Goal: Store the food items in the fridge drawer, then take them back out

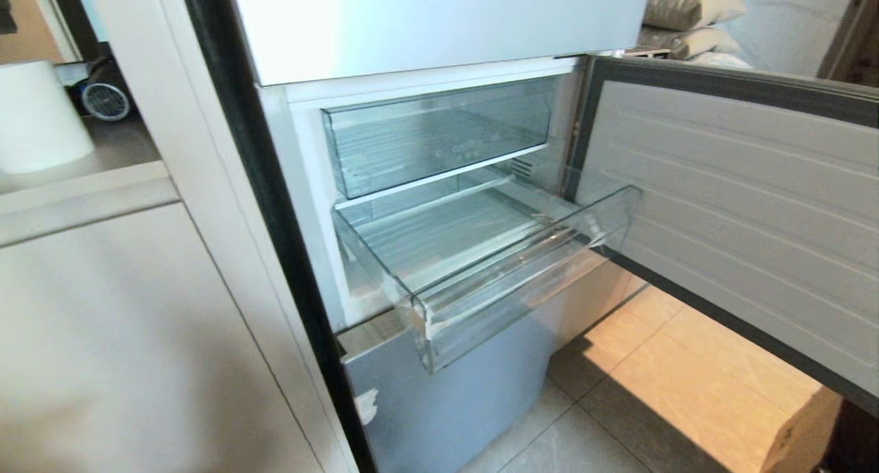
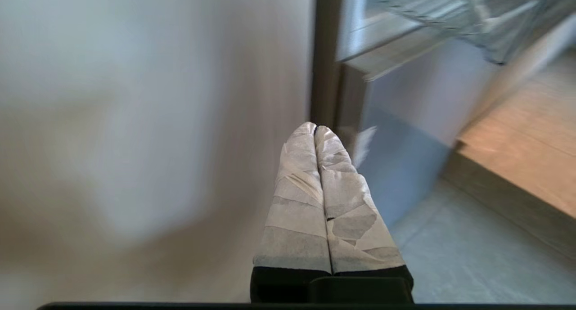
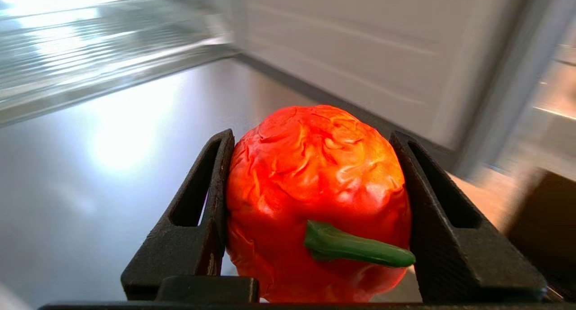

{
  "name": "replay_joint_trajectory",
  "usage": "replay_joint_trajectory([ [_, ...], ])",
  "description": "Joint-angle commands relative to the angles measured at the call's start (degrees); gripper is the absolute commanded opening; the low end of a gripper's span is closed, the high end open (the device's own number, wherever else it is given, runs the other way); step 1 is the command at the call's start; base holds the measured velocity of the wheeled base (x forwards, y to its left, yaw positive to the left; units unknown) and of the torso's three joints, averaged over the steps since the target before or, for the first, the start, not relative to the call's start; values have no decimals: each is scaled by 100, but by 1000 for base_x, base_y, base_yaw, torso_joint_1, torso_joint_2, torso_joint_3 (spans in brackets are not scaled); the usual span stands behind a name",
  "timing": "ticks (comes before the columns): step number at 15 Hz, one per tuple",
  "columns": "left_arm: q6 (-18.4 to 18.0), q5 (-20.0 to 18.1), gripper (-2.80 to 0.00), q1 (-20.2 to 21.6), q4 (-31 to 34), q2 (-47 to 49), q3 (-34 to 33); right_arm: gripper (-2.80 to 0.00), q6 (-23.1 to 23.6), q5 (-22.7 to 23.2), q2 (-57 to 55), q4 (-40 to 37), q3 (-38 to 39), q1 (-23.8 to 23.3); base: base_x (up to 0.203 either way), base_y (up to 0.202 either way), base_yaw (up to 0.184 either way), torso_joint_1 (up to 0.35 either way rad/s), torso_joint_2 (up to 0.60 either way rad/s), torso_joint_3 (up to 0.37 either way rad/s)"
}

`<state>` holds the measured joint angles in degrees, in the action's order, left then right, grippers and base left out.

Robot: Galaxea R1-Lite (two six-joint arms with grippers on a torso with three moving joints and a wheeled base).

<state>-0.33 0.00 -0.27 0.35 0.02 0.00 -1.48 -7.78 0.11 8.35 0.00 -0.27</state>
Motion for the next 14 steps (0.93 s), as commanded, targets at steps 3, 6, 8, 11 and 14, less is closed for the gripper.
replay_joint_trajectory([
  [3,-2,0,-280,-8,0,-2,0,-280,-102,-57,-11,17,0,0,-1,7,-174,2,0,2],
  [6,-2,0,-280,0,0,-2,0,-280,-868,-41,-11,17,0,0,-1,5,-105,2,4,2],
  [8,-2,0,-280,-7,0,-2,0,-280,-992,-333,-90,10,-78,0,0,0,0,0,0,0],
  [11,-2,0,-280,0,0,-2,0,-280,-1074,-1233,-747,-79,-687,-7,0,0,0,0,0,0],
  [14,-2,0,-280,0,0,-2,0,-280,-1160,-1999,-1517,-538,-1387,-213,0,0,0,0,0,0],
])
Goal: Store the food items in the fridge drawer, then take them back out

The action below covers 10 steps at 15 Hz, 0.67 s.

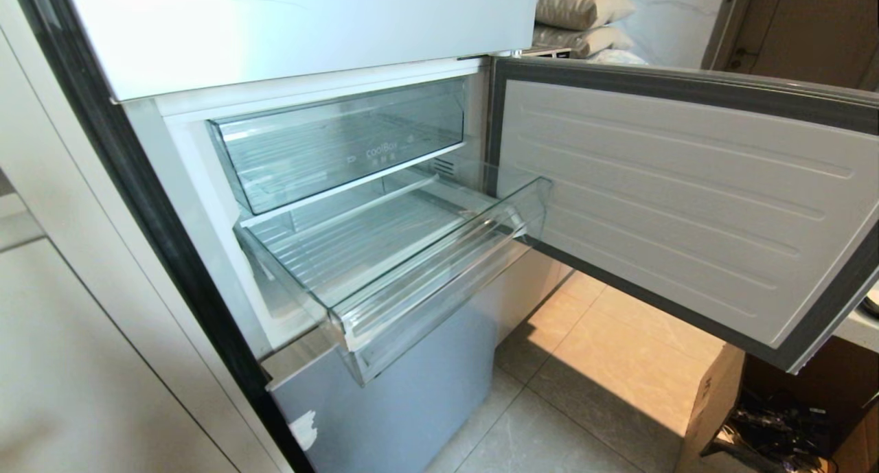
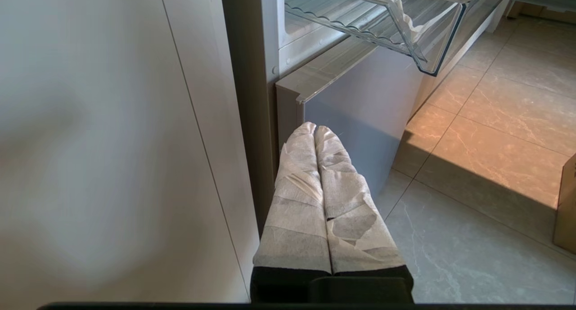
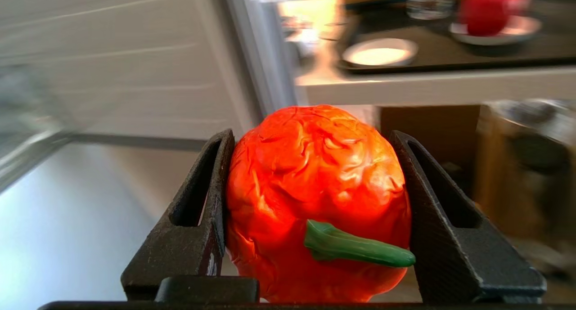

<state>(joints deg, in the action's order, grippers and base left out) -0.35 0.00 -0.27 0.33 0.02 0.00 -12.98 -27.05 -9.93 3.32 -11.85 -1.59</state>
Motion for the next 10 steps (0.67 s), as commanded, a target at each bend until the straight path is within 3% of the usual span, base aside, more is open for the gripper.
replay_joint_trajectory([
  [1,0,0,-280,0,2,-2,0,-280,-94,-61,-899,-81,-344,-327,0,0,0,0,0,0],
  [3,0,0,-280,-8,2,-2,0,-280,-259,374,-1896,-76,-696,-1320,0,0,0,0,0,0],
  [6,0,0,-280,0,2,-2,0,-280,-376,1516,-3511,441,-1020,-3035,0,0,0,0,0,0],
  [10,0,0,-280,-8,2,-2,0,-280,-435,2292,-5741,1713,-1363,-4141,0,0,0,0,0,0],
])
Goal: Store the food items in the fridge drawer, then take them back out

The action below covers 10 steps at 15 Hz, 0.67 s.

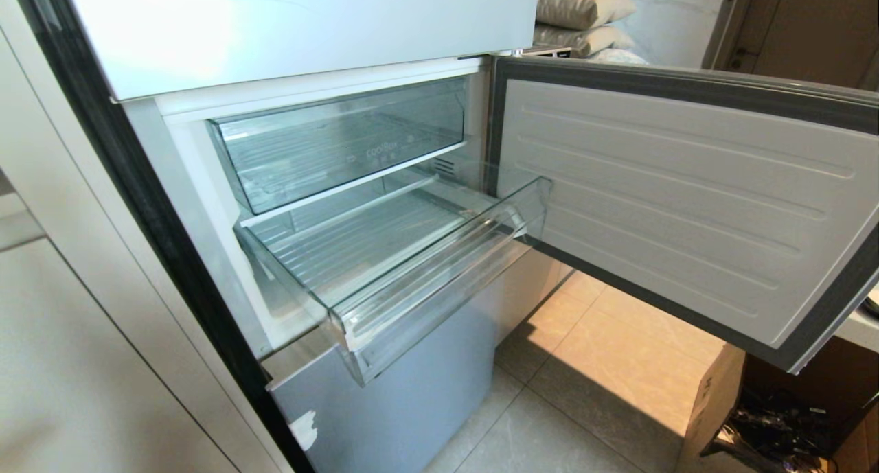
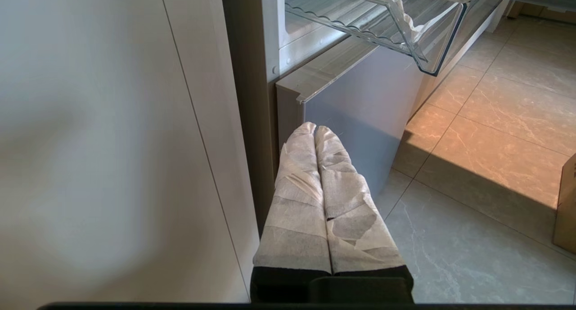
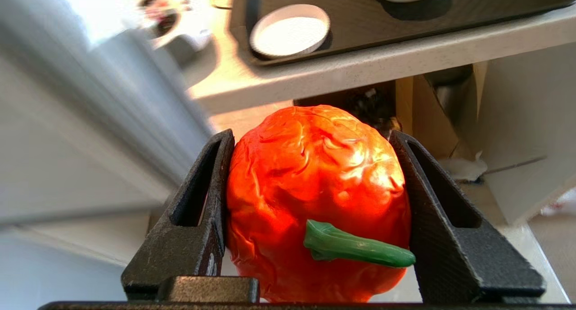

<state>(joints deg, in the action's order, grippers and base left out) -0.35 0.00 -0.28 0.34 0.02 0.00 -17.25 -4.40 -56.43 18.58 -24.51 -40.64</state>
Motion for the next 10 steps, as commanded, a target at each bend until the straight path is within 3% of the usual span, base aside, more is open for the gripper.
replay_joint_trajectory([
  [1,0,0,-280,2,1,-2,0,-280,-22,105,-1575,396,-283,-428,0,0,0,0,0,0],
  [6,0,0,-280,2,1,-2,0,-280,-63,315,-3598,968,-1869,-1072,0,0,0,0,0,0],
  [10,0,0,-280,2,1,-2,0,-280,-145,711,-4475,759,-3201,-1041,0,0,0,0,0,0],
])
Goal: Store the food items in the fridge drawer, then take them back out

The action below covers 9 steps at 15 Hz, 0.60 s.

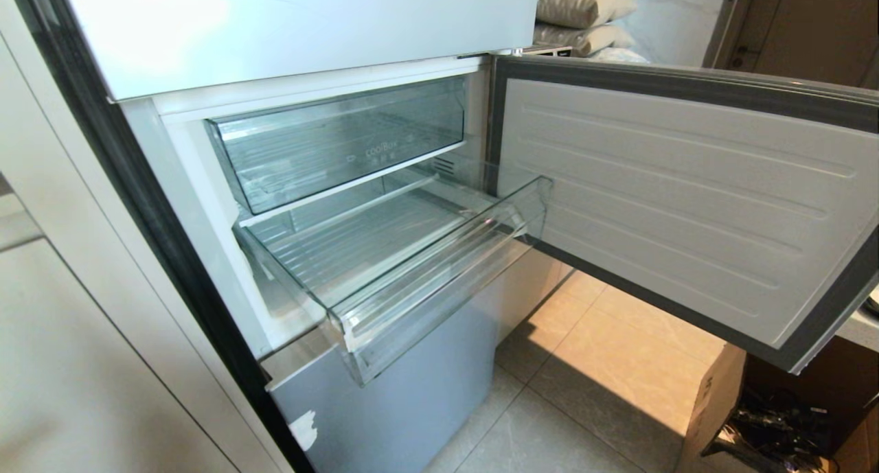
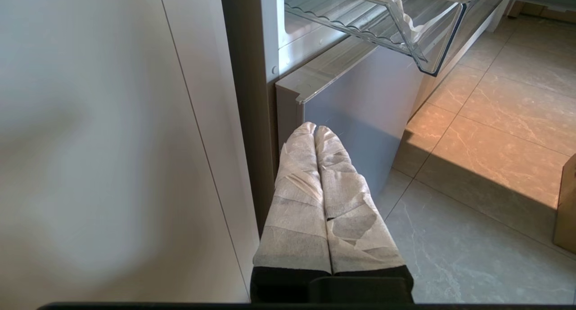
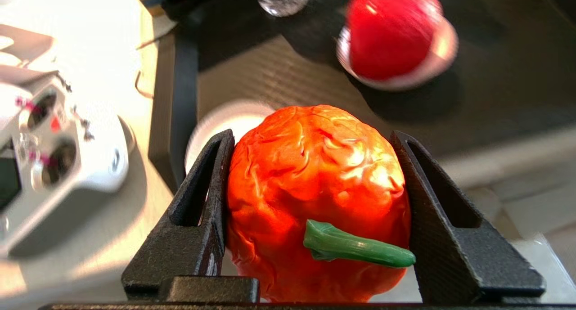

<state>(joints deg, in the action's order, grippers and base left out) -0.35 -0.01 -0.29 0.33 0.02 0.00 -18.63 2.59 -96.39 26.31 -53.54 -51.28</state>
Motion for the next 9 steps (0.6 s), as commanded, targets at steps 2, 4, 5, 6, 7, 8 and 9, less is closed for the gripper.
replay_joint_trajectory([
  [2,0,1,-280,3,2,-2,0,-280,-129,183,-909,-455,-951,107,0,0,0,0,0,0],
  [4,0,1,-280,-6,2,-2,0,-280,-180,580,-1251,-677,-1291,169,0,0,0,0,0,0],
  [5,0,1,-280,-5,2,-2,0,-280,-207,715,-1391,-792,-1426,237,0,0,0,0,0,0],
  [6,0,1,-280,-6,2,-2,0,-280,-250,798,-1493,-913,-1559,321,0,0,0,0,0,0],
  [7,0,1,-280,-5,2,-2,0,-280,-288,869,-1583,-1011,-1685,367,0,0,0,0,0,0],
  [8,0,1,-280,-6,2,-2,0,-280,-325,910,-1675,-1059,-1825,401,0,0,0,0,0,0],
  [9,0,1,-280,3,2,-2,0,-280,-376,925,-1734,-1081,-1914,470,0,0,0,0,0,0],
])
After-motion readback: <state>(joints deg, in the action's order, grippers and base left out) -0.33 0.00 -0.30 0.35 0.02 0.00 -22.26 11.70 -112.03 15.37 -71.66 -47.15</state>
